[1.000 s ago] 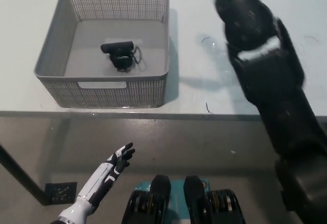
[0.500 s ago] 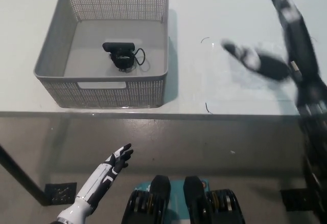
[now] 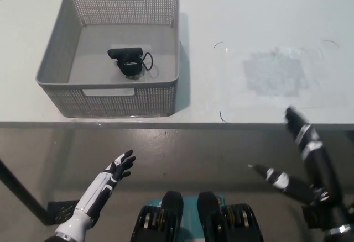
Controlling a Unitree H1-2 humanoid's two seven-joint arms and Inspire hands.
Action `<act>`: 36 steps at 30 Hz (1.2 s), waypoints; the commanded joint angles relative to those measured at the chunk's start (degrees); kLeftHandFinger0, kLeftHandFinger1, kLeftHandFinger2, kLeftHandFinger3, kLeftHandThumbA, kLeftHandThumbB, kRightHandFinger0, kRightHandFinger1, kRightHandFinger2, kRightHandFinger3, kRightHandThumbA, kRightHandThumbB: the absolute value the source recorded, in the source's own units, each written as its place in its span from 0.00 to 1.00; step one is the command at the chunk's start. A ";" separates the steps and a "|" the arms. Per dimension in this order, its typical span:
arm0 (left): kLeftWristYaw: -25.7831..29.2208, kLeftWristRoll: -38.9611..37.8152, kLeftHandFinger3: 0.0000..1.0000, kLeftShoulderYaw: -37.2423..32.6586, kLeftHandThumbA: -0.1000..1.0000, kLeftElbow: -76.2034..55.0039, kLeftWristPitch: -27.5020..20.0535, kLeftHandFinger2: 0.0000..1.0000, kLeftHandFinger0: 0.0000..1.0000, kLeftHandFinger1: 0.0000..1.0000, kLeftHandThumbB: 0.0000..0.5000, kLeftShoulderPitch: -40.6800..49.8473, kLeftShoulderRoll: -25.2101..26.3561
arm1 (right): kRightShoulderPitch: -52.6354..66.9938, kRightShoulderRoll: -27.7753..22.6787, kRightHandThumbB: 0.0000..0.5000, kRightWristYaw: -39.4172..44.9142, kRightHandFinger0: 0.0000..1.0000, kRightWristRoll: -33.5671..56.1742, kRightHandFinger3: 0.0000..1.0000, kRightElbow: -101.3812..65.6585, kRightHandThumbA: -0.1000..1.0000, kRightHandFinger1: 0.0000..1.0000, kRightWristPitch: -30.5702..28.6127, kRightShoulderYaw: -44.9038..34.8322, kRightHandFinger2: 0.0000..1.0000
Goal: Use the right hand to pick up a webcam and put it into a container on the left side
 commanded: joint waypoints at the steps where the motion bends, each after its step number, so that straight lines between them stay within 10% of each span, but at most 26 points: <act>1: 1.12 -0.80 1.00 0.89 1.00 -0.26 -2.27 1.00 1.00 1.00 0.28 -0.86 0.10 | 0.67 2.16 0.54 0.68 1.00 2.22 1.00 5.24 1.00 1.00 -8.93 0.98 1.00; 36: 2.30 0.44 1.00 1.18 0.99 -0.49 -3.89 1.00 1.00 1.00 0.25 3.06 -0.40 | 0.86 2.69 0.55 2.45 1.00 3.41 1.00 21.77 1.00 1.00 -9.10 0.30 1.00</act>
